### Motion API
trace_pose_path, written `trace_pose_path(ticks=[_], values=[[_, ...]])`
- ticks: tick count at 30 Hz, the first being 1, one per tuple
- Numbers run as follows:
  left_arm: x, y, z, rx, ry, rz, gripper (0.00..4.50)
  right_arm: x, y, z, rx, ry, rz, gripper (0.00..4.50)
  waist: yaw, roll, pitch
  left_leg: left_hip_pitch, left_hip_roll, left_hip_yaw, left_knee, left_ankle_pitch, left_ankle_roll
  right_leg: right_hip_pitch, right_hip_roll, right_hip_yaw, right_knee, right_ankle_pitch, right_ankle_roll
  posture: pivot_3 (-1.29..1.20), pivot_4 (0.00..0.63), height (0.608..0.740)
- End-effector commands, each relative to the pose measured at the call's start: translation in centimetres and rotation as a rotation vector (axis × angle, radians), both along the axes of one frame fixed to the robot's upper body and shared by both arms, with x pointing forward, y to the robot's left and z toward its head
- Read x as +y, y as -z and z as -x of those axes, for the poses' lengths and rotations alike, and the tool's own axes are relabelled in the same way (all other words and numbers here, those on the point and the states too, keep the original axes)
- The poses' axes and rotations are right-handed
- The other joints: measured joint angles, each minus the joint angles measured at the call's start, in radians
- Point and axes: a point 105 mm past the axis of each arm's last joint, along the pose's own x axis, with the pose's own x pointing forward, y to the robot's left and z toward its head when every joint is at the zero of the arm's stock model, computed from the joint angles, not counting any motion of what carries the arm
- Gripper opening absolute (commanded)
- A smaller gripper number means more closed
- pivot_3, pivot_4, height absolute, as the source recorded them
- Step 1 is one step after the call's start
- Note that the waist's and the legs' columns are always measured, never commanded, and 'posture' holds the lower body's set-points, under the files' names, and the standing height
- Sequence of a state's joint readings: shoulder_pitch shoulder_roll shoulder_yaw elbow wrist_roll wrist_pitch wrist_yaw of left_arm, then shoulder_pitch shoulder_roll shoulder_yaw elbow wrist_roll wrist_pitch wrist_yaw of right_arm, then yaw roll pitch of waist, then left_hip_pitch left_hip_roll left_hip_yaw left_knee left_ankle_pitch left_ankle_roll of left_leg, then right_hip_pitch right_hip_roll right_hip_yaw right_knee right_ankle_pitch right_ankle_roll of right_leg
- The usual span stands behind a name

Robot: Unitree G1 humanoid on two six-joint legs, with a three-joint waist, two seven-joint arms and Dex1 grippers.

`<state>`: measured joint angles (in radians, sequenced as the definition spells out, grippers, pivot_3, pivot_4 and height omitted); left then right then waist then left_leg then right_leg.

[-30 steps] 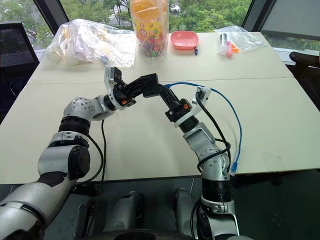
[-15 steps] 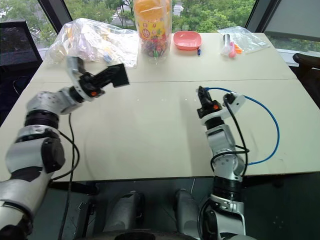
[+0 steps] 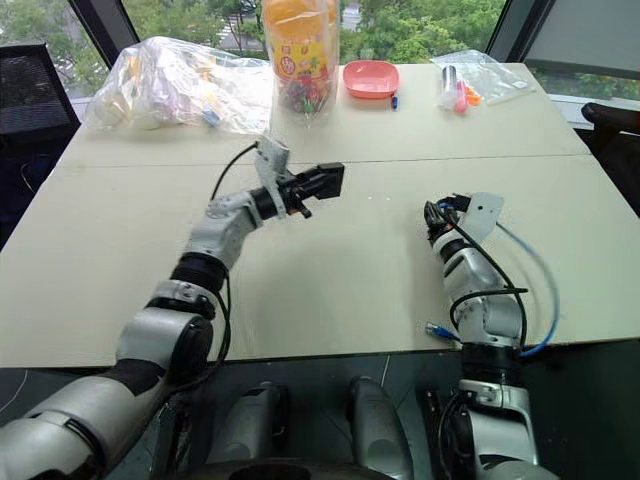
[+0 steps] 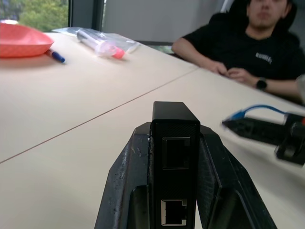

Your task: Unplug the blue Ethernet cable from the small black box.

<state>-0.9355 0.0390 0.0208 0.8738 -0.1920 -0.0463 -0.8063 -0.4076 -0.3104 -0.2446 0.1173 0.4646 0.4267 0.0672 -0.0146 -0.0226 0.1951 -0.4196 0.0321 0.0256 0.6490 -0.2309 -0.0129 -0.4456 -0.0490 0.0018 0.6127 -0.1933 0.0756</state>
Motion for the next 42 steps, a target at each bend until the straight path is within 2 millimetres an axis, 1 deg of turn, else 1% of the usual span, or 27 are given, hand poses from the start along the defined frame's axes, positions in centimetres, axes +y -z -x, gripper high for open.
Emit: trace_pose_path(ticks=[1, 2, 3, 5, 7, 9, 15, 16, 17, 18, 21, 23, 24, 26, 28, 30, 33, 34, 35, 37, 40, 41, 42], values=[[-1.2, -0.8, -0.2, -0.122, -0.056, -0.035, 0.53, 2.2, -1.1, 0.5, 0.007, -0.154, 0.124, 3.87, 0.001, 0.000, 0.000, 0.000, 0.000, 0.000, 0.000, 0.000, 0.000, 0.000, 0.000, 0.000, 0.000, 0.000, 0.000, 0.00, 0.150, 0.740], [-1.6, -0.7, -0.1, -0.128, -0.060, -0.037, 0.53, 3.1, -0.4, 1.3, 0.047, -0.217, 0.154, 4.31, 0.001, 0.000, 0.000, 0.000, 0.000, 0.000, 0.000, 0.000, 0.000, 0.000, 0.001, 0.000, 0.000, 0.000, 0.000, 0.00, 0.150, 0.740], [-1.9, -0.6, -0.1, -0.136, -0.067, -0.040, 0.53, 4.1, 0.0, 2.2, 0.072, -0.285, 0.176, 4.47, 0.002, 0.000, 0.000, 0.000, 0.000, -0.001, 0.000, 0.000, 0.000, 0.000, 0.001, 0.000, 0.000, 0.000, 0.000, 0.00, 0.150, 0.740], [-2.4, -0.3, -0.1, -0.137, -0.082, -0.039, 0.53, 5.6, 0.6, 4.2, 0.119, -0.402, 0.197, 4.47, 0.005, 0.000, 0.000, 0.000, 0.001, -0.001, -0.001, -0.001, 0.002, 0.000, 0.001, -0.001, 0.000, 0.000, 0.001, 0.00, 0.150, 0.740], [-2.8, 0.2, -0.1, -0.130, -0.094, -0.042, 0.53, 6.6, 1.4, 6.1, 0.173, -0.494, 0.206, 4.47, 0.006, 0.000, 0.000, -0.001, 0.001, -0.001, 0.000, -0.002, 0.004, 0.000, 0.001, -0.001, 0.000, -0.001, 0.002, 0.00, 0.150, 0.740], [-3.0, 0.7, -0.1, -0.137, -0.104, -0.060, 0.53, 6.8, 1.7, 7.0, 0.194, -0.521, 0.216, 4.47, 0.006, 0.000, 0.000, -0.001, 0.000, -0.001, 0.001, -0.003, 0.004, 0.000, 0.001, -0.001, 0.000, -0.001, 0.002, 0.00, 0.150, 0.740], [-3.5, 1.7, 0.2, -0.116, -0.101, -0.068, 0.53, 5.3, 1.4, 6.8, 0.172, -0.416, 0.191, 4.47, 0.006, 0.000, 0.000, -0.001, 0.000, -0.001, 0.005, -0.003, 0.004, 0.002, 0.000, -0.001, -0.001, -0.002, -0.001, 0.00, 0.150, 0.740], [-3.5, 1.8, 0.2, -0.113, -0.097, -0.070, 1.54, 5.3, 1.3, 6.7, 0.165, -0.409, 0.186, 4.50, 0.005, 0.000, 0.000, -0.001, 0.000, -0.001, 0.005, -0.003, 0.004, 0.002, 0.000, -0.001, -0.001, -0.002, -0.001, 0.00, 0.150, 0.740], [-3.4, 1.9, 0.2, -0.110, -0.096, -0.071, 1.78, 5.3, 1.3, 6.6, 0.161, -0.406, 0.182, 4.50, 0.005, 0.000, 0.000, -0.001, 0.000, -0.001, 0.005, -0.003, 0.004, 0.002, 0.000, -0.001, -0.001, -0.002, -0.001, 0.00, 0.150, 0.740], [-3.4, 1.9, 0.2, -0.108, -0.097, -0.071, 2.23, 5.4, 1.3, 6.6, 0.159, -0.406, 0.181, 4.50, 0.005, 0.000, 0.000, -0.001, 0.000, -0.001, 0.005, -0.003, 0.004, 0.002, 0.000, -0.001, -0.001, -0.002, -0.002, 0.00, 0.150, 0.740], [-3.1, 1.8, 0.0, -0.110, -0.106, -0.071, 3.28, 5.5, 1.3, 6.4, 0.155, -0.404, 0.180, 4.50, 0.005, 0.000, 0.000, -0.001, 0.000, -0.001, 0.004, -0.003, 0.004, 0.002, 0.001, -0.001, -0.001, -0.001, -0.001, 0.00, 0.150, 0.740], [-2.8, 1.7, -0.2, -0.112, -0.120, -0.074, 4.12, 5.5, 1.1, 6.3, 0.141, -0.402, 0.175, 4.50, 0.005, 0.000, 0.000, -0.001, 0.000, -0.001, 0.004, -0.003, 0.004, 0.002, 0.001, -0.001, -0.001, -0.001, -0.001, 0.00, 0.150, 0.740], [-2.6, 1.7, -0.3, -0.108, -0.121, -0.074, 4.48, 5.6, 1.0, 6.2, 0.131, -0.401, 0.172, 4.50, 0.005, 0.000, 0.000, -0.001, 0.000, -0.001, 0.005, -0.003, 0.004, 0.002, 0.001, -0.001, -0.001, -0.001, -0.001, 0.00, 0.150, 0.740], [-2.0, 0.8, -0.4, -0.121, -0.116, -0.053, 4.48, 5.6, 0.4, 6.0, 0.084, -0.392, 0.164, 4.50, 0.005, 0.000, 0.000, -0.001, 0.000, -0.001, 0.005, -0.003, 0.004, 0.002, 0.001, -0.001, -0.001, -0.001, -0.001, 0.00, 0.150, 0.740], [-1.1, -0.5, -0.5, -0.143, -0.115, -0.020, 4.48, 5.3, -0.3, 6.0, 0.029, -0.367, 0.143, 4.50, 0.004, 0.000, 0.000, -0.001, 0.000, -0.001, 0.005, -0.003, 0.004, 0.002, 0.001, -0.001, -0.001, -0.001, -0.001, 0.00, 0.150, 0.740], [0.4, -2.6, -0.3, -0.148, -0.089, 0.041, 4.48, 4.6, -1.0, 6.0, -0.033, -0.334, 0.136, 4.50, 0.003, 0.000, 0.000, -0.001, 0.000, -0.001, 0.004, -0.003, 0.004, 0.002, 0.001, -0.001, -0.001, -0.001, -0.001, 0.00, 0.150, 0.740], [2.0, -4.6, 0.9, -0.124, -0.048, 0.099, 4.48, 3.9, -1.2, 6.1, -0.077, -0.295, 0.131, 4.50, 0.002, 0.000, 0.000, 0.000, 0.001, -0.001, 0.003, -0.003, 0.004, 0.002, 0.001, -0.001, -0.001, 0.000, 0.001, 0.00, 0.150, 0.740], [3.1, -5.1, 1.4, -0.113, -0.051, 0.106, 4.48, 3.7, -1.3, 6.1, -0.095, -0.280, 0.133, 4.50, 0.002, 0.000, 0.000, 0.000, 0.001, -0.001, 0.003, -0.003, 0.004, 0.002, 0.001, -0.001, 0.000, 0.000, 0.002, 0.00, 0.150, 0.740], [4.6, -5.2, 1.8, -0.105, -0.078, 0.088, 4.48, 3.3, -1.4, 6.1, -0.120, -0.255, 0.143, 4.50, 0.001, 0.001, -0.001, 0.000, 0.001, -0.001, 0.003, -0.003, 0.004, 0.002, 0.001, -0.001, 0.000, 0.000, 0.002, 0.00, 0.150, 0.740], [6.6, -5.1, 2.6, -0.082, -0.128, 0.058, 4.48, 2.8, -1.5, 6.2, -0.154, -0.226, 0.160, 4.50, -0.004, 0.001, -0.001, 0.001, 0.001, -0.001, 0.002, -0.003, 0.004, 0.002, 0.001, 0.000, 0.000, 0.000, 0.002, 0.00, 0.150, 0.740], [10.0, -3.7, 3.8, -0.023, -0.235, 0.003, 4.48, 2.4, -1.3, 6.3, -0.179, -0.202, 0.172, 4.50, -0.002, 0.001, -0.001, 0.005, 0.001, -0.001, 0.001, -0.003, 0.004, 0.003, 0.002, 0.001, 0.001, 0.000, 0.002, 0.00, 0.150, 0.740], [11.1, -3.1, 4.3, 0.011, -0.272, -0.001, 4.48, 2.4, -1.3, 6.4, -0.188, -0.197, 0.172, 4.50, -0.002, 0.001, -0.001, 0.005, 0.002, -0.001, 0.001, -0.003, 0.004, 0.004, 0.002, 0.001, 0.001, -0.002, -0.001, 0.00, 0.150, 0.740], [11.9, -2.6, 4.7, 0.029, -0.302, -0.014, 4.48, 2.3, -1.3, 6.4, -0.198, -0.192, 0.172, 4.50, -0.002, 0.001, -0.001, 0.006, 0.002, -0.001, 0.001, -0.003, 0.004, 0.004, 0.002, 0.001, 0.001, -0.002, -0.002, 0.00, 0.150, 0.740]])
